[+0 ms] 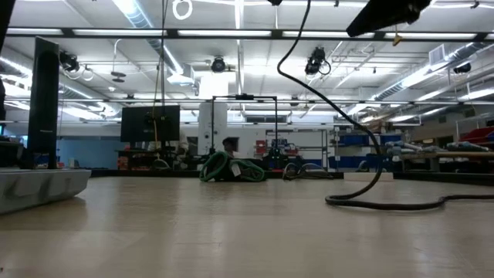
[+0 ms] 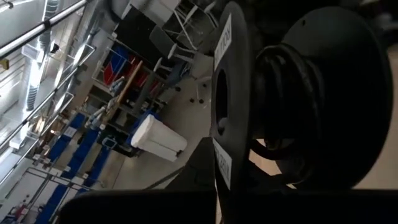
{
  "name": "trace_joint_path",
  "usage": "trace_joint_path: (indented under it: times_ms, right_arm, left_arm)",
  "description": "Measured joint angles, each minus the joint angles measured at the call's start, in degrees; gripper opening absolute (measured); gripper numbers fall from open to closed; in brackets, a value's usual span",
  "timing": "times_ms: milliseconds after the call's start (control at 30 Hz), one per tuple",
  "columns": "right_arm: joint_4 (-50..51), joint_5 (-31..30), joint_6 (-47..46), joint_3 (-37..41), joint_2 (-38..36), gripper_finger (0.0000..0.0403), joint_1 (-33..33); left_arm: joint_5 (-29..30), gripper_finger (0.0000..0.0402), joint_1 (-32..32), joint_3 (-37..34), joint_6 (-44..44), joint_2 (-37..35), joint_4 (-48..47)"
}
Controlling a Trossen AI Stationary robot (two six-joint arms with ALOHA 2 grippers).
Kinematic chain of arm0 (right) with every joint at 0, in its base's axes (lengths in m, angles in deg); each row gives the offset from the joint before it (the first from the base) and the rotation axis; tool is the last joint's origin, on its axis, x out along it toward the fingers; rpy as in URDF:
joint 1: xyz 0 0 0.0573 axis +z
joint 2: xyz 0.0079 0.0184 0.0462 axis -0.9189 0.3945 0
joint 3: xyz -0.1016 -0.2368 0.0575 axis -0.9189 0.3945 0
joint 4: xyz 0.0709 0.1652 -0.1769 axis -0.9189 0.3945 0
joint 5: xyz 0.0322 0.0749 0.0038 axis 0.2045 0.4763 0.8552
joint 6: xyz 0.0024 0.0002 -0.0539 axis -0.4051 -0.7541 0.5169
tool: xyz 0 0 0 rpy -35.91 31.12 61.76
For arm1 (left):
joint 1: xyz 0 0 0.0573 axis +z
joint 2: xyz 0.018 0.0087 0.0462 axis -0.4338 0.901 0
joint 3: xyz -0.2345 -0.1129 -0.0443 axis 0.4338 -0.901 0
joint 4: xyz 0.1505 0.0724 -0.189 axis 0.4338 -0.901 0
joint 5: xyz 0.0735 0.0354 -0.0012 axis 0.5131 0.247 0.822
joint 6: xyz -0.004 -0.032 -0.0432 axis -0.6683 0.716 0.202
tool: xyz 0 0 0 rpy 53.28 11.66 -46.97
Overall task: Coil cords
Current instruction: Coil the black wire into a spool
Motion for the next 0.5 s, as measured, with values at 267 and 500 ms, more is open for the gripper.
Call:
trace_joint_path:
  times_ms: [267, 500]
  right_arm:
    - [-18.90, 3.36, -3.67, 12.01, 0.00, 0.0060, 2.60]
    - [-40.43, 9.52, 1.05, 22.81, 0.04, 0.0067, 1.64]
  left_arm:
    - [-2.31, 0.0000, -1.22, 0.00, 0.38, -0.06, 3.54]
    - [-3.11, 0.0000, -2.02, 0.00, 0.21, -0.06, 4.47]
